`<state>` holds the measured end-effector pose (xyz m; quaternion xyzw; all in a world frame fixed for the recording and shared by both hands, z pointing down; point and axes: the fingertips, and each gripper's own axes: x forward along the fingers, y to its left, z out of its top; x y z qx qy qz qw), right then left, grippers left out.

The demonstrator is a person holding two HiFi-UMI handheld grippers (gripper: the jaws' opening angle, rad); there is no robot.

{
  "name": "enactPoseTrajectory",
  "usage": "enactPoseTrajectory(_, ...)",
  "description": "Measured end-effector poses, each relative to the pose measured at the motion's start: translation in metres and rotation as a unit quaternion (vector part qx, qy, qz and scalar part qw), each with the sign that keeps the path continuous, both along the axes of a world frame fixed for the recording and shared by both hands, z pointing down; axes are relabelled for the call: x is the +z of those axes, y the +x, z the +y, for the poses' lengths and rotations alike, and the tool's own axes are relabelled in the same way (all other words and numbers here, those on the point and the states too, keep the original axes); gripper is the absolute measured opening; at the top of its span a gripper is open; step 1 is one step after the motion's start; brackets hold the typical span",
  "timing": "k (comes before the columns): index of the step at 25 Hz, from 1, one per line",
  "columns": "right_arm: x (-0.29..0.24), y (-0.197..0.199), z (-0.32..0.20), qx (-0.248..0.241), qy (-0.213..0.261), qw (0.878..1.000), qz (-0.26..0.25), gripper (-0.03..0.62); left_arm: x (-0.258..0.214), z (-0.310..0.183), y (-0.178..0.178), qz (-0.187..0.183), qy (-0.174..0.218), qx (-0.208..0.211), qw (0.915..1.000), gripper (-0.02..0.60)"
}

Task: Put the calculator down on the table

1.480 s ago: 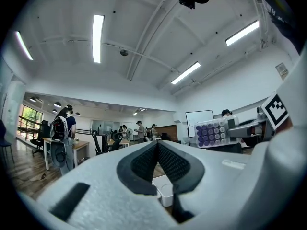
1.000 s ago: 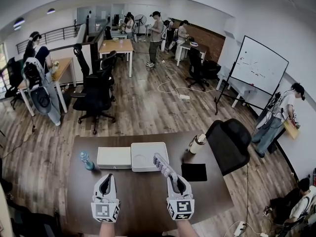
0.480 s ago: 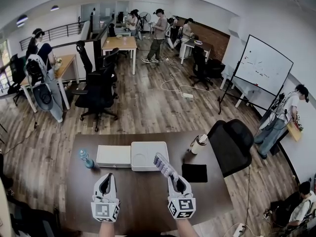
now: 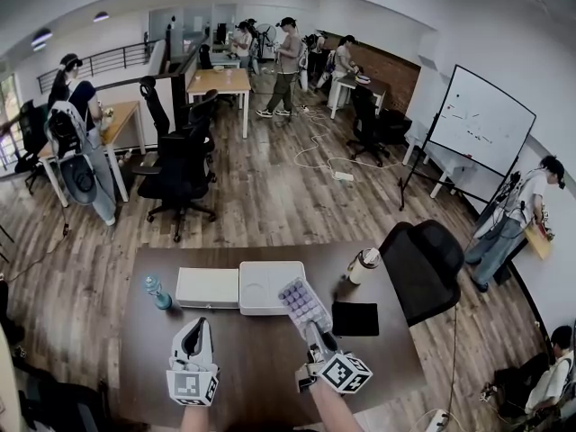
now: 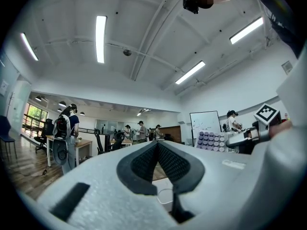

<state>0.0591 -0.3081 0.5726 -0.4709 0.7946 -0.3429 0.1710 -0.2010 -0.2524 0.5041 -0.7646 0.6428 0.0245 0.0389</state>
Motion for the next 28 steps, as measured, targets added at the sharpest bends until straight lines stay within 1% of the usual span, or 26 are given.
enactPoseTrajectory(2,0.012,0.002,-0.002,0.005,-0.039,0.995,-0.089,0.110,0.001,-0.001,-0.002,0.000,0.000,-0.002,1.0000,-0.003)
enactPoseTrajectory(5,0.026,0.003,-0.004,0.011,-0.073,0.978,-0.196,0.111,0.002,-0.001,-0.007,0.003,-0.001,-0.005,1.0000,-0.003)
enactPoseTrajectory(6,0.029,0.004,-0.005,0.013,-0.080,0.970,-0.229,0.111,0.002,-0.001,-0.007,0.004,-0.001,-0.006,1.0000,-0.003)
enactPoseTrajectory(8,0.037,0.007,-0.006,0.022,-0.101,0.949,-0.297,0.110,0.002,-0.002,-0.008,0.004,0.000,-0.008,1.0000,-0.003)
enactPoseTrajectory(9,0.041,0.008,-0.006,0.027,-0.108,0.941,-0.319,0.110,0.002,-0.002,-0.008,0.004,-0.001,-0.008,1.0000,-0.003)
enactPoseTrajectory(10,0.044,0.009,-0.007,0.031,-0.112,0.937,-0.328,0.110,0.003,-0.002,-0.008,0.004,-0.002,-0.007,1.0000,-0.003)
enactPoseTrajectory(11,0.046,0.009,-0.007,0.033,-0.114,0.937,-0.327,0.111,0.004,-0.003,-0.008,0.004,-0.003,-0.005,1.0000,-0.003)
enactPoseTrajectory(13,0.049,0.009,-0.006,0.035,-0.119,0.942,-0.312,0.111,0.006,-0.002,-0.008,0.004,-0.003,-0.002,1.0000,-0.003)
enactPoseTrajectory(15,0.055,0.010,-0.006,0.038,-0.124,0.941,-0.311,0.111,0.006,-0.003,-0.008,0.000,-0.002,-0.003,1.0000,-0.003)
enactPoseTrajectory(17,0.066,0.011,-0.007,0.045,-0.142,0.935,-0.323,0.110,0.006,-0.004,-0.008,-0.015,0.001,-0.008,0.9999,-0.003)
enactPoseTrajectory(19,0.082,0.011,-0.006,0.056,-0.170,0.926,-0.333,0.111,0.003,-0.004,-0.007,-0.026,0.007,-0.010,0.9996,-0.003)
enactPoseTrajectory(21,0.101,0.012,-0.002,0.070,-0.197,0.920,-0.332,0.112,0.001,-0.004,-0.006,-0.022,0.010,-0.009,0.9997,-0.003)
enactPoseTrajectory(23,0.121,0.016,0.004,0.084,-0.217,0.917,-0.325,0.111,0.001,-0.004,-0.006,-0.015,0.011,-0.006,0.9998,-0.003)
enactPoseTrajectory(28,0.170,0.028,0.004,0.106,-0.241,0.920,-0.292,0.111,0.001,-0.002,-0.005,-0.006,0.012,-0.002,0.9999,-0.003)
